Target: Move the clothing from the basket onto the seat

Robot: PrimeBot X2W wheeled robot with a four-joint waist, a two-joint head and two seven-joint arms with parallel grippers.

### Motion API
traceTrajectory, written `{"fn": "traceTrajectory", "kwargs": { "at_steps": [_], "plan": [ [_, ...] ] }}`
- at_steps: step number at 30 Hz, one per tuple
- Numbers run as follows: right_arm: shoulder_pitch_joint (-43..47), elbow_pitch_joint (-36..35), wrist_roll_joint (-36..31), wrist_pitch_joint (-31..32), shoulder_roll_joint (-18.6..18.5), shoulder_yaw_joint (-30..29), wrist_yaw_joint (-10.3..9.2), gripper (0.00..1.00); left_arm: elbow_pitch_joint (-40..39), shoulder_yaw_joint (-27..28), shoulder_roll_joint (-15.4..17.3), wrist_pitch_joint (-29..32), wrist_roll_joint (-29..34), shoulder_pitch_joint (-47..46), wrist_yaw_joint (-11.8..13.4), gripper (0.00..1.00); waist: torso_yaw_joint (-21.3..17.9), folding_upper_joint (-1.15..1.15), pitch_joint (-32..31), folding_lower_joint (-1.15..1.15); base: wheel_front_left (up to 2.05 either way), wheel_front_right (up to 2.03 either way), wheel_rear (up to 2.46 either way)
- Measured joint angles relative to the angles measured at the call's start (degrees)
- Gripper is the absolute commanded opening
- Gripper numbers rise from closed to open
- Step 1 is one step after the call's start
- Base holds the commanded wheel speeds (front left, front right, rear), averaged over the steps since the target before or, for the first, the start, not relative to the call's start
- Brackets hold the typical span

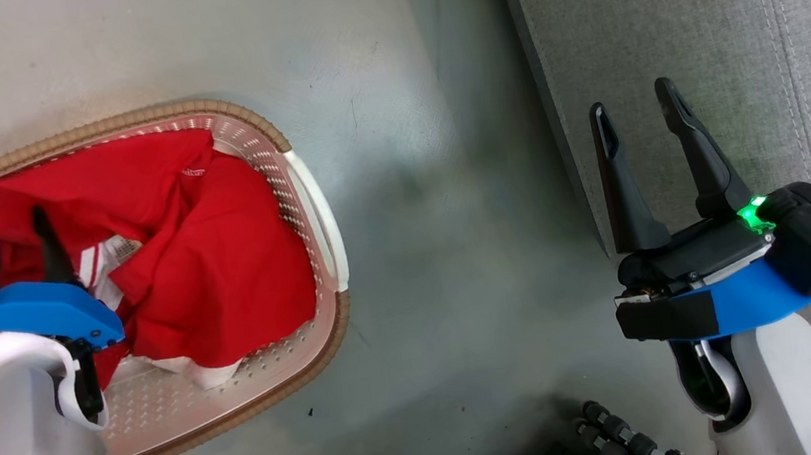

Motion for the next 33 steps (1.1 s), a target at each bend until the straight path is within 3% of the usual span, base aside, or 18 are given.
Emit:
{"fn": "traceTrajectory", "kwargs": {
  "at_steps": [1, 22, 33],
  "plan": [
    [0.00, 0.00, 0.02, 0.00, 0.00, 0.05, -0.01, 1.00, 0.05, -0.04, 0.16, -0.01, 0.15, -0.21, -0.02, 0.00, -0.02, 0.00, 0.12, 0.00, 0.00, 0.00, 0.00],
    [-0.68, 0.87, 0.30, 0.00, 0.01, 0.51, 0.00, 1.00, 2.50, 0.30, -0.44, -0.01, -0.13, -1.20, -1.41, 0.00, 0.48, 0.00, -1.29, 0.00, 0.00, 0.00, 0.00],
    [-0.40, 3.77, -1.82, 0.00, 0.02, -0.27, -0.01, 1.00, 3.82, -1.89, -3.69, -0.01, 1.46, 3.00, -3.54, 0.00, 2.37, 0.00, -9.67, 0.00, 0.00, 0.00, 0.00]
  ]
}}
